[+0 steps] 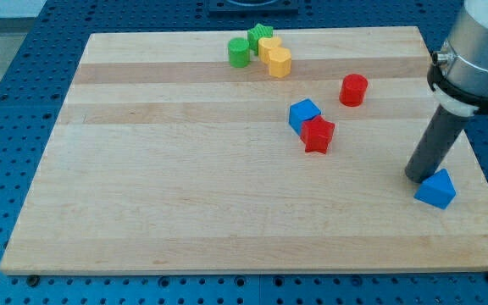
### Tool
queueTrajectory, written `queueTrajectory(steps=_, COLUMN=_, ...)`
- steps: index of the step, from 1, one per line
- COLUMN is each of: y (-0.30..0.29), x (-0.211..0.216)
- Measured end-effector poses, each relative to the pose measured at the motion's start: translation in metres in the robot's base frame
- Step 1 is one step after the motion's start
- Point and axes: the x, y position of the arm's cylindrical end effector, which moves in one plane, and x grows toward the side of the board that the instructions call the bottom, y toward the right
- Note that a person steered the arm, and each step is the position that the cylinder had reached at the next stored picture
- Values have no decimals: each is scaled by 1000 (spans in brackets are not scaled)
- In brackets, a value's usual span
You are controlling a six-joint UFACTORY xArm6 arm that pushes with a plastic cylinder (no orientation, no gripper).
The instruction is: Slide the blue triangle left and down a bit
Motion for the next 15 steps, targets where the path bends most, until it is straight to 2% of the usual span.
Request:
queueTrajectory(steps=1, y=5, x=-15)
queueTrajectory(steps=3, y=60, x=-11)
queueTrajectory(steps=4, y=56, x=-7)
queueTrajectory(steps=6, y=8, x=3)
queueTrajectory(steps=8, y=8, x=7)
queueTrajectory(steps=11, y=6, x=46)
queueTrajectory(steps=14, y=8, x=46)
queueTrajectory(steps=15, y=30, x=33)
